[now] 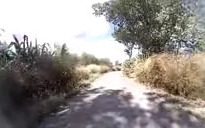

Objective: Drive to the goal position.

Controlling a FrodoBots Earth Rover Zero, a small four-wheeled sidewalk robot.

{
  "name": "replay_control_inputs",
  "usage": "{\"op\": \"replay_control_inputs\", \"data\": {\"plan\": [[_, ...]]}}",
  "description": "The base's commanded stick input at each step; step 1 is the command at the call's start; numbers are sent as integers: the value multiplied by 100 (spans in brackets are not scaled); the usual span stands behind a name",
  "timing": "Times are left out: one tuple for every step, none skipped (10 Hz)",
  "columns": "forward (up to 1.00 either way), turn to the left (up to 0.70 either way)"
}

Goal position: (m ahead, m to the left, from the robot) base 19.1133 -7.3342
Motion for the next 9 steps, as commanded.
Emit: {"op": "replay_control_inputs", "data": {"plan": [[85, -5], [85, -6], [85, -6], [85, -7], [85, -7], [85, -7], [85, -7], [85, -7], [85, -6]]}}
